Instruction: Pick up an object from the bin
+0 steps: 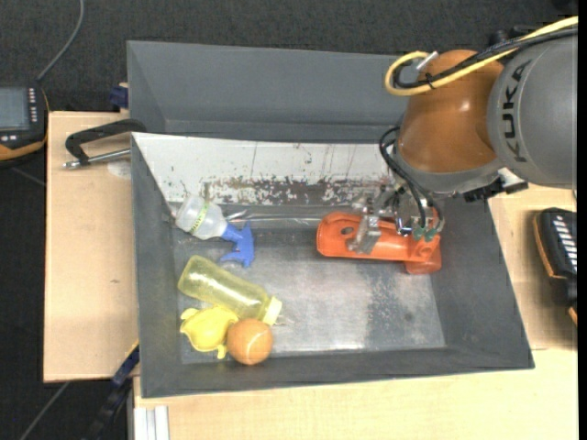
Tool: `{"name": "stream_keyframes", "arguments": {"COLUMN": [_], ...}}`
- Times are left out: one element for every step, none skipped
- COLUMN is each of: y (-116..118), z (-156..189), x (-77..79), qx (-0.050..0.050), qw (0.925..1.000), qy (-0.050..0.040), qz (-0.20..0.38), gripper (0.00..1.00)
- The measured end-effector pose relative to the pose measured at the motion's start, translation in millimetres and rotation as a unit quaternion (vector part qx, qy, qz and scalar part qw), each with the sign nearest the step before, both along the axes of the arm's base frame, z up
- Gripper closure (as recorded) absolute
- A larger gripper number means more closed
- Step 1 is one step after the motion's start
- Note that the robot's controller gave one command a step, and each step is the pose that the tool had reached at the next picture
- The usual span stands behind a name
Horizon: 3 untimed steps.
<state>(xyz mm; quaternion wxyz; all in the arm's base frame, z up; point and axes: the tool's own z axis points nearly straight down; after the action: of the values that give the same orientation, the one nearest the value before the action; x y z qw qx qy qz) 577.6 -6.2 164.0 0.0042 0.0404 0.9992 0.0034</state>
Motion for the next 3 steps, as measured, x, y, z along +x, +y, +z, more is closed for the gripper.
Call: {"name": "stream_keyframes", "arguments": {"y": [-6, -6, -10], "z": [-24, -5, -12], "x": [15.8, 5.5, 15.6], "qx": [0.000, 0.001, 0.000], "qw": [0.9997, 0.9997, 0.9995], "qy": [-0.0106, 0.0013, -0.0151], "qz": [-0.023, -0.026, -0.027], "gripper": [1.00, 1.00, 1.00]}}
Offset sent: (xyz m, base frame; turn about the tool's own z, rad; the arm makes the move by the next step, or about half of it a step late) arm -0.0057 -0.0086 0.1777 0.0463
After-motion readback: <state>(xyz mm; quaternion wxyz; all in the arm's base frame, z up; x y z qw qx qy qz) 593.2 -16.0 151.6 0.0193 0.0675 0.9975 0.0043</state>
